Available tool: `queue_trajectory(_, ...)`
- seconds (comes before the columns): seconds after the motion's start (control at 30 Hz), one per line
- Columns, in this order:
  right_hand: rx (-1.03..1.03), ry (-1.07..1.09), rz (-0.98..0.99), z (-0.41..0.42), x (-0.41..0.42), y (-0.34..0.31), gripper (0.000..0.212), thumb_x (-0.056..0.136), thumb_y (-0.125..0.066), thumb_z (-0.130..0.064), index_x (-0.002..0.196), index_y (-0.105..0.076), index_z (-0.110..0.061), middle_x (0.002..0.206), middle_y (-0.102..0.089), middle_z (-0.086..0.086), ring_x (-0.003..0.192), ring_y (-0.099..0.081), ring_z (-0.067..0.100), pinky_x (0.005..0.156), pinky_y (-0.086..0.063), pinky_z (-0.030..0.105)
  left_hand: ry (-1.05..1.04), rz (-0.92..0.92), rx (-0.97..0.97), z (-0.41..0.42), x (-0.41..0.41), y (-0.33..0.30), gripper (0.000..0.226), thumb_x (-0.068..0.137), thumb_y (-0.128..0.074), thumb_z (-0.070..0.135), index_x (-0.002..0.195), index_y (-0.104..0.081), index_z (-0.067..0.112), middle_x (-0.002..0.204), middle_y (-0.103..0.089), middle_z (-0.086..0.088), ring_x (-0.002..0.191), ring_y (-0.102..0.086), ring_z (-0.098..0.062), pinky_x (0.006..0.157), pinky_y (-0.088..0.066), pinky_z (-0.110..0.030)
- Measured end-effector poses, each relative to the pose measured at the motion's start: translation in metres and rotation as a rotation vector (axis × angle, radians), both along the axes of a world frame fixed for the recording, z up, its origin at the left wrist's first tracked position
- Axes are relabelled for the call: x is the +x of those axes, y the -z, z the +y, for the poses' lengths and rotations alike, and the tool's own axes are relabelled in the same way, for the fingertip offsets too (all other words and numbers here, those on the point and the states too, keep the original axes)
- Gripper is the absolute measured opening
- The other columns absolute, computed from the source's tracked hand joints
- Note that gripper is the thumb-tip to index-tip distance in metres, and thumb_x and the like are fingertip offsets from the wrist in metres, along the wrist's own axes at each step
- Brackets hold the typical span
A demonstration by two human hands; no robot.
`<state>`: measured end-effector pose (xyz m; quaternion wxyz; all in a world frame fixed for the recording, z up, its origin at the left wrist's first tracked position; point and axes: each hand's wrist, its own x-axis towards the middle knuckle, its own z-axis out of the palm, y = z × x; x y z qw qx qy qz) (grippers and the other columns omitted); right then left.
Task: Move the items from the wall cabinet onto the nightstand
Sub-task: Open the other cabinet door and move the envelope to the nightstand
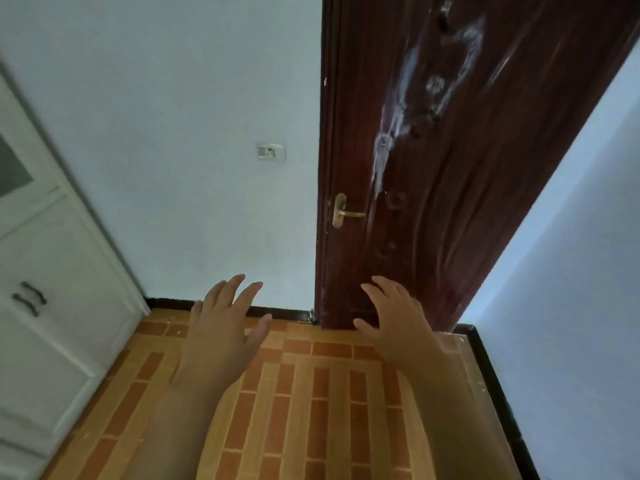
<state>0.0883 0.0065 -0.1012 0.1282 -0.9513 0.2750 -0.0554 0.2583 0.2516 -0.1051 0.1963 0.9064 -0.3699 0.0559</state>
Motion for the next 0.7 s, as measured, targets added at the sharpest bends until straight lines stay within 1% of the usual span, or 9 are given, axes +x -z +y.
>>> queue_trajectory(0.07, -0.014, -0.076, 0.001, -0.007, 0.037, -0.001, 0.069, 0.100, -0.055, -0.052, 0.160, -0.031, -0.026, 0.169, -0.024, 0.000, 0.156, -0.020, 0.022, 0.125, -0.027, 0.045, -0.082, -0.002, -0.001, 0.005, 0.015, -0.003, 0.063, 0.096, -0.036, 0.064, 0.150, -0.045, 0.035, 0.161, -0.038, 0.003, 0.148, -0.033, -0.026, 0.117, -0.035, -0.056)
queue_trajectory(0.2, -0.005, -0.211, -0.028, 0.002, 0.107, -0.005, 0.066, 0.101, -0.055, -0.052, 0.159, -0.032, -0.029, 0.169, -0.024, -0.004, 0.156, -0.020, 0.020, 0.124, -0.024, 0.042, -0.236, -0.012, 0.003, 0.034, 0.045, -0.008, 0.062, 0.096, -0.039, 0.063, 0.151, -0.045, 0.035, 0.161, -0.039, 0.002, 0.148, -0.035, -0.026, 0.117, -0.034, -0.054)
queue_trajectory(0.27, -0.001, -0.277, -0.065, 0.014, 0.142, -0.008, 0.065, 0.101, -0.055, -0.053, 0.159, -0.033, -0.032, 0.169, -0.025, -0.006, 0.156, -0.020, 0.018, 0.125, -0.024, 0.043, -0.306, -0.011, 0.022, 0.057, 0.064, -0.007, 0.061, 0.097, -0.041, 0.064, 0.151, -0.042, 0.037, 0.162, -0.037, 0.003, 0.149, -0.033, -0.024, 0.118, -0.033, -0.054)
queue_trajectory(0.3, -0.006, -0.308, -0.077, 0.021, 0.160, -0.011, 0.065, 0.101, -0.055, -0.054, 0.159, -0.033, -0.032, 0.169, -0.025, -0.006, 0.156, -0.020, 0.018, 0.125, -0.024, 0.043, -0.336, -0.012, 0.030, 0.069, 0.075, -0.008, 0.061, 0.097, -0.040, 0.065, 0.151, -0.041, 0.038, 0.162, -0.036, 0.003, 0.149, -0.032, -0.024, 0.118, -0.033, -0.054)
queue_trajectory(0.4, -0.044, -0.392, -0.099, 0.044, 0.214, -0.019, 0.065, 0.101, -0.055, -0.053, 0.159, -0.035, -0.030, 0.168, -0.026, -0.005, 0.155, -0.022, 0.017, 0.123, -0.025, 0.042, -0.420, -0.035, 0.037, 0.103, 0.110, -0.011, 0.071, 0.090, -0.028, 0.071, 0.151, -0.042, 0.037, 0.161, -0.038, 0.002, 0.148, -0.034, -0.026, 0.116, -0.034, -0.057)
queue_trajectory(0.47, -0.052, -0.431, -0.103, 0.061, 0.251, -0.024, 0.065, 0.102, -0.054, -0.052, 0.159, -0.035, -0.028, 0.169, -0.025, -0.004, 0.156, -0.021, 0.017, 0.123, -0.024, 0.041, -0.469, -0.062, 0.043, 0.124, 0.134, -0.015, 0.073, 0.090, -0.026, 0.071, 0.151, -0.043, 0.036, 0.161, -0.039, 0.001, 0.147, -0.035, -0.027, 0.116, -0.034, -0.056)
queue_trajectory(0.53, -0.062, -0.456, -0.099, 0.081, 0.285, -0.029, 0.065, 0.102, -0.053, -0.053, 0.159, -0.034, -0.027, 0.169, -0.023, -0.003, 0.156, -0.019, 0.018, 0.123, -0.022, 0.041, -0.502, -0.069, 0.045, 0.147, 0.161, -0.019, 0.068, 0.093, -0.031, 0.068, 0.151, -0.043, 0.036, 0.161, -0.039, 0.002, 0.148, -0.034, -0.027, 0.117, -0.034, -0.056)
queue_trajectory(0.63, -0.079, -0.478, -0.099, 0.113, 0.335, -0.034, 0.066, 0.102, -0.053, -0.052, 0.159, -0.035, -0.025, 0.170, -0.024, -0.002, 0.156, -0.020, 0.019, 0.123, -0.023, 0.042, -0.538, -0.071, 0.034, 0.182, 0.208, -0.020, 0.060, 0.097, -0.046, 0.061, 0.152, -0.043, 0.035, 0.162, -0.038, 0.001, 0.148, -0.034, -0.028, 0.118, -0.033, -0.057)
queue_trajectory(0.7, -0.084, -0.486, -0.115, 0.135, 0.370, -0.039, 0.066, 0.101, -0.054, -0.052, 0.158, -0.037, -0.025, 0.169, -0.026, -0.001, 0.156, -0.021, 0.020, 0.123, -0.025, 0.043, -0.540, -0.072, 0.034, 0.204, 0.243, -0.024, 0.060, 0.097, -0.048, 0.060, 0.152, -0.043, 0.035, 0.162, -0.038, 0.001, 0.149, -0.034, -0.028, 0.118, -0.032, -0.057)
